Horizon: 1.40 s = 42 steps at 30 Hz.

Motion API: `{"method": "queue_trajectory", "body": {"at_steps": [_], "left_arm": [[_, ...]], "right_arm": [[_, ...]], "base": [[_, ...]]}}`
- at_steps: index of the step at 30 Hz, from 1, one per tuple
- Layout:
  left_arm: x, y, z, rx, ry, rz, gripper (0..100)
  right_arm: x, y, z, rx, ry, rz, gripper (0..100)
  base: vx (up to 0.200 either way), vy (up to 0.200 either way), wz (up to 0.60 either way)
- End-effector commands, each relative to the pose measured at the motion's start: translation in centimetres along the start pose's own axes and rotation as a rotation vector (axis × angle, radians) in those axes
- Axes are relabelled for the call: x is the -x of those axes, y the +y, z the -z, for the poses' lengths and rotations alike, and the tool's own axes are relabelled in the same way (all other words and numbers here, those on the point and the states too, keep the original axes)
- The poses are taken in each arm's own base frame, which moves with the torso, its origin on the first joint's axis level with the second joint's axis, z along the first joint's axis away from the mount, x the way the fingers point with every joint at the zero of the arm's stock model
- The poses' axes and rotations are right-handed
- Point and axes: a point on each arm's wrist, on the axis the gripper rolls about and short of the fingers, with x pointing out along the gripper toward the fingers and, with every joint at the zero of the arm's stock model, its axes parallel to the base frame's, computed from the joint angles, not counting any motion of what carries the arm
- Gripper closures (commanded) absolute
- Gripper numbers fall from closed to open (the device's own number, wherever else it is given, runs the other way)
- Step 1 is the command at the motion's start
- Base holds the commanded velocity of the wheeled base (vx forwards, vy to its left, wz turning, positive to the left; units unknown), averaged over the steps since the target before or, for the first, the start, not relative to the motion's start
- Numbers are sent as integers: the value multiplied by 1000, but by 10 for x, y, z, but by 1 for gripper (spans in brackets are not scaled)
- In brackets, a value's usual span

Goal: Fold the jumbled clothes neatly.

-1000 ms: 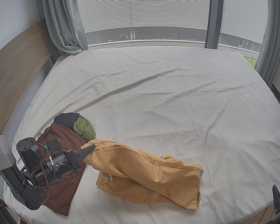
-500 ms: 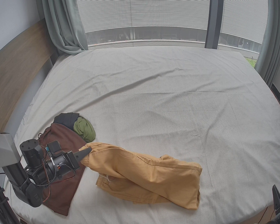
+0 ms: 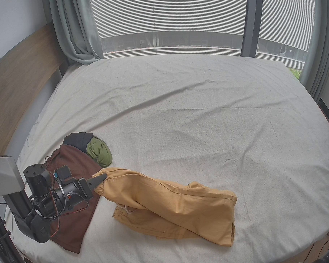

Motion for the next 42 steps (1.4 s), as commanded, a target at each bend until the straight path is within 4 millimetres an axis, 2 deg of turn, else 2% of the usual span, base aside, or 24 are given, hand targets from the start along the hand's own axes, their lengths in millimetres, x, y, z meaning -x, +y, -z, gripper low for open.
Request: {"method": "queue_trajectory", "body": {"at_steps": [1,10,13,15,16,17,19,26,29,31,39,41,42], "left_arm": [[1,-1,-1,-2,-4,2,100],[1,-2,-1,-11,-5,6,100],[0,-2,-1,-19,-4,5,100],[0,-2,-1,-19,-4,5,100],[0,-2,-1,-19,-3,6,100],[0,-2,-1,-19,-3,6,100],[0,-3,-1,-23,-4,9,100],[0,-4,-1,-25,-5,12,100],[-1,-4,-2,-27,-8,14,100],[-1,-4,-2,-27,-8,14,100],[-1,-3,-1,-26,-3,13,100],[-2,-3,-1,-26,-4,12,100],[-2,-2,-1,-26,-4,12,100]], "right_arm": [[-33,1,-39,-128,105,-125,0],[-93,21,-77,-367,277,-386,0],[-119,31,-81,-377,303,-404,0],[-126,33,-80,-377,304,-411,0],[-140,39,-79,-378,297,-424,0],[-141,39,-79,-378,295,-424,0],[-155,44,-75,-378,301,-428,0],[-172,52,-71,-379,324,-464,0],[-189,57,-77,-382,306,-477,0],[-193,58,-76,-385,315,-477,0],[-204,63,-59,-395,383,-472,0],[-209,65,-52,-403,405,-474,0],[-212,67,-43,-406,437,-468,0]], "base": [[0,0,0],[0,0,0],[0,0,0],[0,0,0],[0,0,0],[0,0,0],[0,0,0],[0,0,0],[0,0,0],[0,0,0],[0,0,0],[0,0,0],[0,0,0]]}}
